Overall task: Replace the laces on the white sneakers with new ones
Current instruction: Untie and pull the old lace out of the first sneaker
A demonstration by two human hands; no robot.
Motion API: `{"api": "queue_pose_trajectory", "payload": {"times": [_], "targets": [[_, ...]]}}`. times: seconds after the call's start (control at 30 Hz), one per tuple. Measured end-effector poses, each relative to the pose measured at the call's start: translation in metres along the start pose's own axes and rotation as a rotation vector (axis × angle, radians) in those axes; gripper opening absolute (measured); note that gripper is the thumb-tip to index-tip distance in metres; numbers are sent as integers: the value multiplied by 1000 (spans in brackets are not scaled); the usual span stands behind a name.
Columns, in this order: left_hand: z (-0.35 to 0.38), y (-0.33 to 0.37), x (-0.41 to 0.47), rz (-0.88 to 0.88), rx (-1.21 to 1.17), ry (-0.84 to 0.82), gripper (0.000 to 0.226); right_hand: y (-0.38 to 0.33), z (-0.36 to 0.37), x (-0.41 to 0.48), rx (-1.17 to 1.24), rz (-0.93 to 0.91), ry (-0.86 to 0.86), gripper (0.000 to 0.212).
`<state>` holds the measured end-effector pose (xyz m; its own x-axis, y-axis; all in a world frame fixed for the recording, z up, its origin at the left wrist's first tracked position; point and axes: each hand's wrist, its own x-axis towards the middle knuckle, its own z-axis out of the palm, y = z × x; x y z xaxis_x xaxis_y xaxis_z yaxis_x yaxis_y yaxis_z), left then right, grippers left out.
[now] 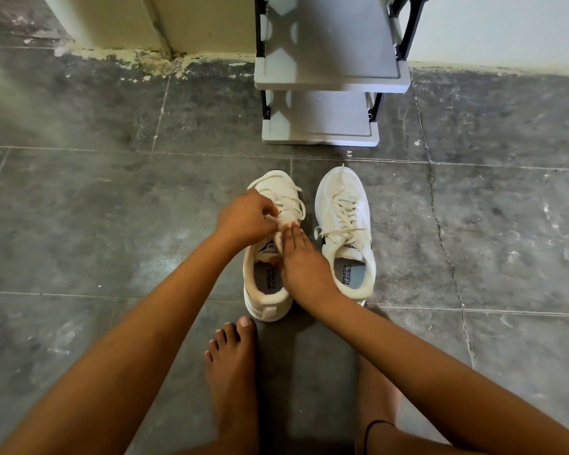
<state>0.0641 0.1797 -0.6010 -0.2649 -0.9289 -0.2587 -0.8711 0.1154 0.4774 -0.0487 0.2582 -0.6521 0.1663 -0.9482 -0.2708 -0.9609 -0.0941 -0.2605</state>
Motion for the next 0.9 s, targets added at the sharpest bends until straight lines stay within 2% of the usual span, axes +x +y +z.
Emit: {"api": "queue_pose_trajectory", "payload": {"times": [0.07, 0.17, 0.37, 0.53, 0.63, 0.8, 0.9], "targets": [[2, -4, -2, 11, 129, -8, 21, 0, 1, -1, 7, 6, 10, 61], [6, -2, -4, 5, 152, 13, 20, 0, 1, -3, 20, 19, 18, 62], [11, 2, -4, 0, 406, 11, 24, -1, -1, -3, 13, 30, 5, 61], [8, 7, 2, -14, 322, 14, 23, -1, -3, -3, 12, 21, 6, 60], [9, 4, 1, 5, 414, -38, 26, -1, -4, -4, 1, 14, -5, 60], [16, -3, -4, 54, 375, 102, 22, -2, -4, -4, -15, 1, -7, 59], [15, 0, -2, 74, 371, 102, 22, -3, -4, -5, -8, 6, -6, 61]]}}
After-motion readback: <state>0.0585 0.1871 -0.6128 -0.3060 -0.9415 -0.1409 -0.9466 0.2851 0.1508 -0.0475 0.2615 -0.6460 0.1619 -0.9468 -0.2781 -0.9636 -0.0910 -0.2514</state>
